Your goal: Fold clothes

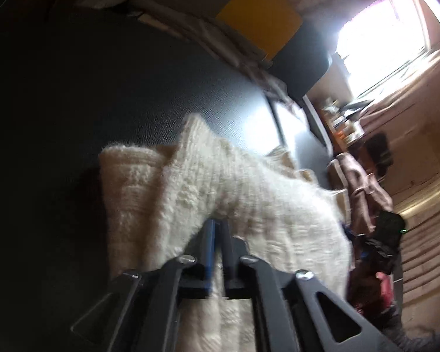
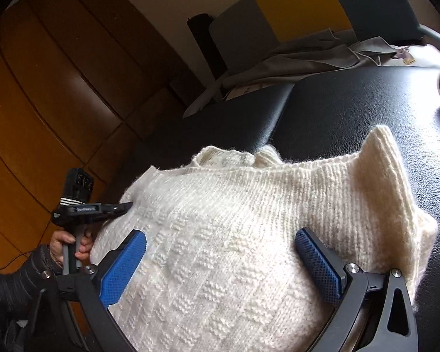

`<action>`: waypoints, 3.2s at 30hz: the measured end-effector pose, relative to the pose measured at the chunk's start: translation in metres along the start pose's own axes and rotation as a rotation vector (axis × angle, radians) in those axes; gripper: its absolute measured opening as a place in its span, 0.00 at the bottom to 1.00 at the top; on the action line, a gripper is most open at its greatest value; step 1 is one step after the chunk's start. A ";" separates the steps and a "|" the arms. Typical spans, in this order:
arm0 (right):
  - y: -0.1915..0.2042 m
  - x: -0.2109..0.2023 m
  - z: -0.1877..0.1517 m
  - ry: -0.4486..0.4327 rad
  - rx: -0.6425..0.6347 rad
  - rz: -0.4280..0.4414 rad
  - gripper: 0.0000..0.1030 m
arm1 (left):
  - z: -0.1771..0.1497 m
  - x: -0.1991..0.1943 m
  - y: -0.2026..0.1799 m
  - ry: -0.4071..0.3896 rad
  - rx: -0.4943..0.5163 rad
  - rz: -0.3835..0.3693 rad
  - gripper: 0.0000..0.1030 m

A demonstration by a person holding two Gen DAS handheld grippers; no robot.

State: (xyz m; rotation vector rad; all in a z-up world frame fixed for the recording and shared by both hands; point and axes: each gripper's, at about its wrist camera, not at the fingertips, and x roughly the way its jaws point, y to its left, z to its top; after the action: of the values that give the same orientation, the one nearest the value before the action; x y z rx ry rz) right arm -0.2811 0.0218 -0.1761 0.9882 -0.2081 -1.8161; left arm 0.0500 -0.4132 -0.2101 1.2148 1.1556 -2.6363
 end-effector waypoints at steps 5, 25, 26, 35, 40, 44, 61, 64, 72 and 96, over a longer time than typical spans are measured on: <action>0.001 0.000 0.000 -0.009 0.000 -0.002 1.00 | -0.014 -0.045 0.012 -0.104 -0.050 0.045 0.34; 0.000 -0.002 -0.002 -0.037 0.012 0.003 1.00 | 0.011 0.012 0.045 0.113 -0.086 -0.124 0.30; -0.001 -0.002 -0.002 -0.039 0.015 0.005 1.00 | 0.012 0.013 0.044 0.113 -0.090 -0.116 0.28; 0.013 -0.002 0.008 0.078 -0.011 -0.008 1.00 | 0.033 0.003 0.037 0.098 -0.051 0.015 0.24; 0.044 -0.007 0.018 0.267 -0.231 -0.031 1.00 | 0.053 -0.007 0.037 0.096 -0.020 0.099 0.23; 0.051 -0.006 0.017 0.386 -0.343 -0.043 1.00 | 0.066 -0.014 0.033 0.103 0.008 0.148 0.23; 0.035 0.007 -0.038 0.553 -0.600 -0.183 1.00 | 0.058 -0.050 -0.001 0.069 -0.044 -0.114 0.22; 0.032 0.000 -0.043 0.519 -0.588 -0.180 1.00 | 0.054 -0.056 -0.025 0.042 -0.055 -0.176 0.22; 0.022 -0.017 -0.055 0.429 -0.555 -0.172 1.00 | 0.052 -0.061 -0.113 -0.019 -0.065 -0.301 0.21; 0.017 -0.042 -0.092 0.285 -0.511 -0.148 1.00 | -0.025 0.023 -0.237 0.247 0.517 0.207 0.64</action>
State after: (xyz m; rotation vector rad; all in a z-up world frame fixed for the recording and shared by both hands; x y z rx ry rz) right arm -0.1983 0.0750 -0.2039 0.8913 0.4946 -1.7093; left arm -0.0215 -0.2188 -0.0892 1.6660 0.3229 -2.7612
